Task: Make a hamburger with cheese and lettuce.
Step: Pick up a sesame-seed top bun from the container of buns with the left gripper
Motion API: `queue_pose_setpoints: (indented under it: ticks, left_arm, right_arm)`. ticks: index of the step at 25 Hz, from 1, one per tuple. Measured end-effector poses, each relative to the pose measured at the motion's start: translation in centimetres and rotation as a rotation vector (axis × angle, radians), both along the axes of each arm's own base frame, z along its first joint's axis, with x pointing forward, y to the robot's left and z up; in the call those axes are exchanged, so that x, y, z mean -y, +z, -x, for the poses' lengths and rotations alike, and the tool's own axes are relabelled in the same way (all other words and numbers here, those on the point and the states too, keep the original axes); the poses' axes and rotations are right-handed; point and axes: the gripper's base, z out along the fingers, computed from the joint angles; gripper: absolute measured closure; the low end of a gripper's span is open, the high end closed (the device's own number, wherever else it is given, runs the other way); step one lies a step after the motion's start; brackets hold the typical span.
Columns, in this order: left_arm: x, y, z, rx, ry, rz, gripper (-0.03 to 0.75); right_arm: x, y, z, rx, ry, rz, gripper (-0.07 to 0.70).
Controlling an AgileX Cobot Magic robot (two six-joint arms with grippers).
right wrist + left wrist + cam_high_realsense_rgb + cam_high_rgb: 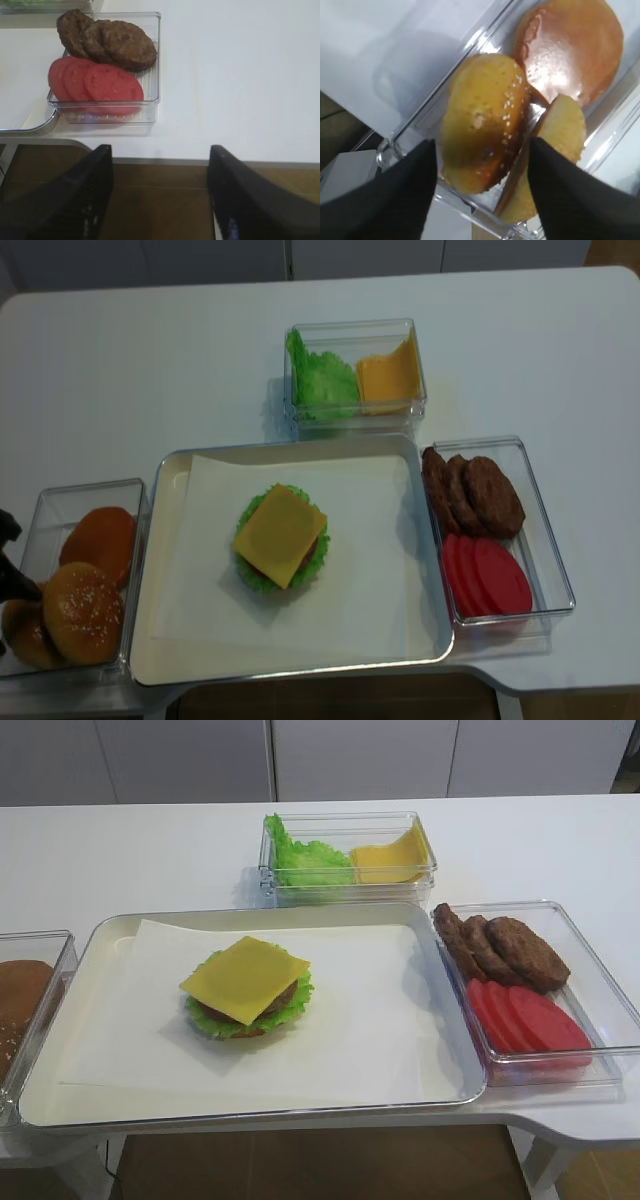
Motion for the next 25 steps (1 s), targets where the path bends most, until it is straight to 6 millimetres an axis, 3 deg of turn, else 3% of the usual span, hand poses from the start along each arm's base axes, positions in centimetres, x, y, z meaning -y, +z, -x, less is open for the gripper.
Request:
queue_pose_setpoints:
  ticks: [25]
  left_arm:
    - [-0.43, -0.11, 0.08, -0.007, -0.023, -0.059, 0.285]
  right_arm:
    - [0.0, 0.0, 0.0, 0.0, 0.0, 0.0, 0.181]
